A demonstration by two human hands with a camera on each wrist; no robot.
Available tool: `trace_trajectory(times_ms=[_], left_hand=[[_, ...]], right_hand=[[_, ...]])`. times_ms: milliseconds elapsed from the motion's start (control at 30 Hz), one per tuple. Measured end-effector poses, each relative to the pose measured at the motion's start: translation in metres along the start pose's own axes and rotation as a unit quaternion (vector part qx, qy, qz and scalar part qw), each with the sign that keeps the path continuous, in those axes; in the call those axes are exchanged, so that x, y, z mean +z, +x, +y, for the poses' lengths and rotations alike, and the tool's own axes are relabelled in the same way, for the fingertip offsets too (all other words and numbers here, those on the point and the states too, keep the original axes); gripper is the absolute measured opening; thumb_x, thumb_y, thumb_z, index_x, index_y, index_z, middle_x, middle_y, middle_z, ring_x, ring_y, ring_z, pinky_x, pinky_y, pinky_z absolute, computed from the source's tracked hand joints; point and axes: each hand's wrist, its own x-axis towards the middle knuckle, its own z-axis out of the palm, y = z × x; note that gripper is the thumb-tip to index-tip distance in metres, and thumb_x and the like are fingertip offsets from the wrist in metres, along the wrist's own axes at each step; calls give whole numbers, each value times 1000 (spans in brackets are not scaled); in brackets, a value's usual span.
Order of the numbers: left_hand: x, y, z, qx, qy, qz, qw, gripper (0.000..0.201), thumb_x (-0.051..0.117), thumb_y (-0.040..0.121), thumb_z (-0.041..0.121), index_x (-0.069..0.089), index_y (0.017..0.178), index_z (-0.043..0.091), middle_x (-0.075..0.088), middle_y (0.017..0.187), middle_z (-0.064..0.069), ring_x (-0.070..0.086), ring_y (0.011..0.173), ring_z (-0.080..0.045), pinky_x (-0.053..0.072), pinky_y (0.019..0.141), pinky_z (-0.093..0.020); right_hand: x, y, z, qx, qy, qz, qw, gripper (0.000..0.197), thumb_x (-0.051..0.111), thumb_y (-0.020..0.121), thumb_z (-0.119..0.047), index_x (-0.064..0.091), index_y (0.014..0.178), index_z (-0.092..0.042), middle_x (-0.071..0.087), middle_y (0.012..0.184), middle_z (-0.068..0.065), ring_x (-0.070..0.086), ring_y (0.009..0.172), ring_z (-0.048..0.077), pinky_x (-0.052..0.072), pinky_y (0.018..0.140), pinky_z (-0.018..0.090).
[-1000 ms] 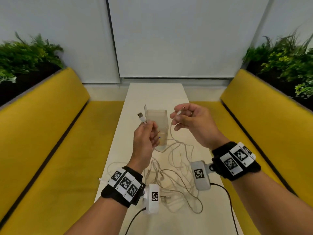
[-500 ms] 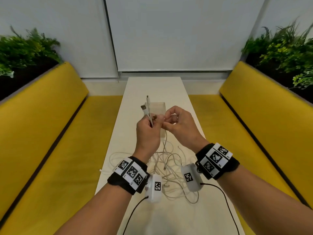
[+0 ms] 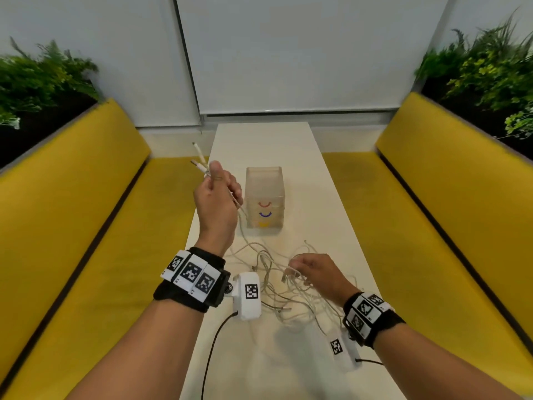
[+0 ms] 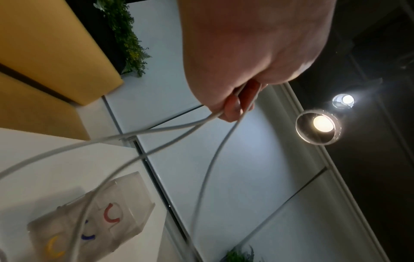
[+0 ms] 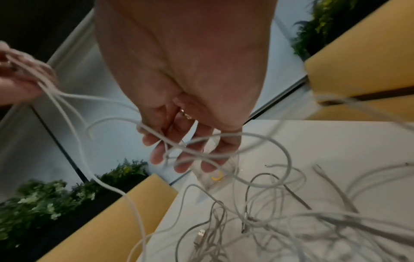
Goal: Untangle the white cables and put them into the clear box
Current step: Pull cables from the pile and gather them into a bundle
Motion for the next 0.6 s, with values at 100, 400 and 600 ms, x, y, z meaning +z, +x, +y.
trace_trajectory(times_ms=[100, 400, 600], left_hand=[[-1, -7, -17, -27, 40, -19, 999, 53, 38, 104, 51, 47, 63, 18, 51, 60, 1, 45, 57, -13, 36, 51, -23], [-3, -23, -55, -77, 175, -58, 980, 39, 47, 106, 19, 60, 72, 6, 55, 61, 3, 50, 53, -3, 42, 57, -19], [-4, -30, -55, -101, 153, -101, 978, 54, 41, 107, 42, 57, 65, 12, 48, 54, -8, 39, 48, -16, 34, 47, -26]], right_hand=[[0, 0, -8, -28, 36, -2, 999, 24, 59, 99, -12, 76, 87, -1, 77, 87, 14, 67, 72, 5, 51, 67, 17], [1, 6, -27, -4, 136, 54, 989, 23, 51, 101, 0, 65, 97, 18, 67, 84, 22, 68, 75, 25, 49, 58, 12], [-5, 5, -23, 22, 88, -31, 995, 15, 53, 99, 4, 67, 104, 8, 71, 84, 16, 63, 71, 16, 51, 60, 15]])
